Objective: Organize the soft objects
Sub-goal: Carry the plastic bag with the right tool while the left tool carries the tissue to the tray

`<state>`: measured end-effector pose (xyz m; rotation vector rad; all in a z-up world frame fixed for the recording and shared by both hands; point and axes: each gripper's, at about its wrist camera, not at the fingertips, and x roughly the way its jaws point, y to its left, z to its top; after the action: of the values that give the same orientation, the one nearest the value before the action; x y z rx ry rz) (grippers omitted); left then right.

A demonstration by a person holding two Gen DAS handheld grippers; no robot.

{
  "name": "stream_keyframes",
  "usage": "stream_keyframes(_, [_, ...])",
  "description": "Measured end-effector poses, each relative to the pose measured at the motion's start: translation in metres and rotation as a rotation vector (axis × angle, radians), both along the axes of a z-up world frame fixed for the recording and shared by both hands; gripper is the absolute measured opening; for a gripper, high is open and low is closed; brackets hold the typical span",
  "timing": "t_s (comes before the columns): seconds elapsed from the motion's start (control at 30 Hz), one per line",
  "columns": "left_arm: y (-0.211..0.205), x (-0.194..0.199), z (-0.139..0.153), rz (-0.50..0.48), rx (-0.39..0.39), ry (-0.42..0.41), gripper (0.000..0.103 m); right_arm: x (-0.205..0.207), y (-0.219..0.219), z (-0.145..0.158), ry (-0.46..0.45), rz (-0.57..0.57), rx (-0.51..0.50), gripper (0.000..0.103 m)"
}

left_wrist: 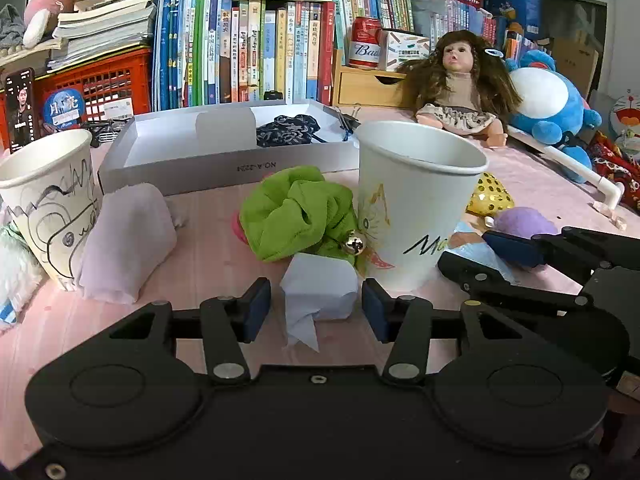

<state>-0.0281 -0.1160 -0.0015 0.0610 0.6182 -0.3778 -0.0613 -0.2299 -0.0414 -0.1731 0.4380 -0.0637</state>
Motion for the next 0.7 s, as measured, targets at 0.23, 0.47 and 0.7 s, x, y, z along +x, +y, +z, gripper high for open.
stream_keyframes(0.23, [0.003,-0.001,0.000,-0.011,-0.008,0.004,0.039,-0.004,0.001,0.005,0.042,0.003,0.030,0.061])
stream_keyframes(0.47, [0.006,-0.006,0.005,-0.017,0.000,-0.017,0.038,-0.010,0.000,0.008,0.051,0.009,0.090,0.044])
stream_keyframes(0.7, [0.012,-0.010,0.019,-0.027,-0.004,-0.045,0.038,-0.019,0.001,0.020,-0.002,-0.003,0.061,0.042])
